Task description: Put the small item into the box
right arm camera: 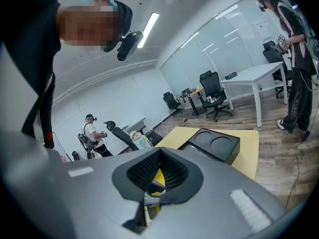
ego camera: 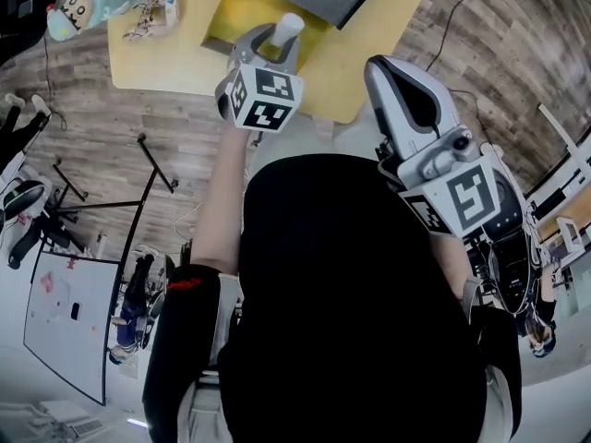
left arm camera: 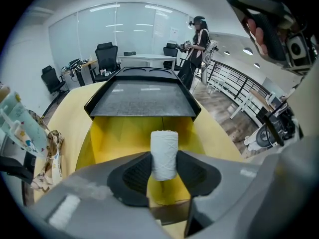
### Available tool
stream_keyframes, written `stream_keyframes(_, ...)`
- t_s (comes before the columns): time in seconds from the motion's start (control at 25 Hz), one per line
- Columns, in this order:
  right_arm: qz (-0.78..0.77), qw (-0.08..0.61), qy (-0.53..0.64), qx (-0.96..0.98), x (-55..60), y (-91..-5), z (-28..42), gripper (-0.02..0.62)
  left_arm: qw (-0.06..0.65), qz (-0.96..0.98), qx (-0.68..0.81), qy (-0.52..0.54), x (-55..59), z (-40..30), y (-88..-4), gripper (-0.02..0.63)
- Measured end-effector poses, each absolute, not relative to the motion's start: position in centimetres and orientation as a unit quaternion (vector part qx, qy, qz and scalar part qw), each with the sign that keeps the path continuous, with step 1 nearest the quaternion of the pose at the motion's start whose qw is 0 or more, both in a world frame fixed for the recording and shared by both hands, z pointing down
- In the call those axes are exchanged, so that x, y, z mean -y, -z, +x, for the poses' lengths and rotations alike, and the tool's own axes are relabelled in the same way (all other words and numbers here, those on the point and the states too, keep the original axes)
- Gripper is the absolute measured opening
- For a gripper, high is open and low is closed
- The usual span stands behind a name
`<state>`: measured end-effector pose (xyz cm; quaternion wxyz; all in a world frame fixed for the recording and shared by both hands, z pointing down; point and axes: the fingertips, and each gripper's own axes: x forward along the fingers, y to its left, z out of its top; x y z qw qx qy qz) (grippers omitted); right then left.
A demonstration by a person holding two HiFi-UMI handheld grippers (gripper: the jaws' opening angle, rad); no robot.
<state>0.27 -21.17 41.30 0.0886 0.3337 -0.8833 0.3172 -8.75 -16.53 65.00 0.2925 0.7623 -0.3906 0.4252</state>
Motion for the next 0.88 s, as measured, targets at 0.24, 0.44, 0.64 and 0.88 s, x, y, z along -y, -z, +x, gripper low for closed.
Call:
stream_keyframes(0.24, 0.332, 0.087, -0.32, 0.883, 21.36, -41.36, 0.59, 0.002, 0.282, 0.749, 0.389, -0.456, 16.43, -8.69, -65.77, 0.167)
stream_keyframes(0.44, 0.333, 0.086, -0.323, 0.882, 21.28, -41.4, 0.87, 0.002, 0.283, 0.742, 0.393, -0.463, 16.42, -8.79, -66.02, 0.169)
stream_keyframes(0.64, 0.33, 0.085, -0.321, 0.884, 21.19, -41.11, 0.88, 0.002, 0.282, 0.74, 0.397, -0.465, 16.62, -8.73, -65.98, 0.17)
stream_keyframes(0.88, 0.328, 0.086, -0.317, 0.886, 20.89, -40.86, 0.82, 0.002, 0.282, 0.744, 0.396, -0.459, 16.53, -8.4, -65.95, 0.204)
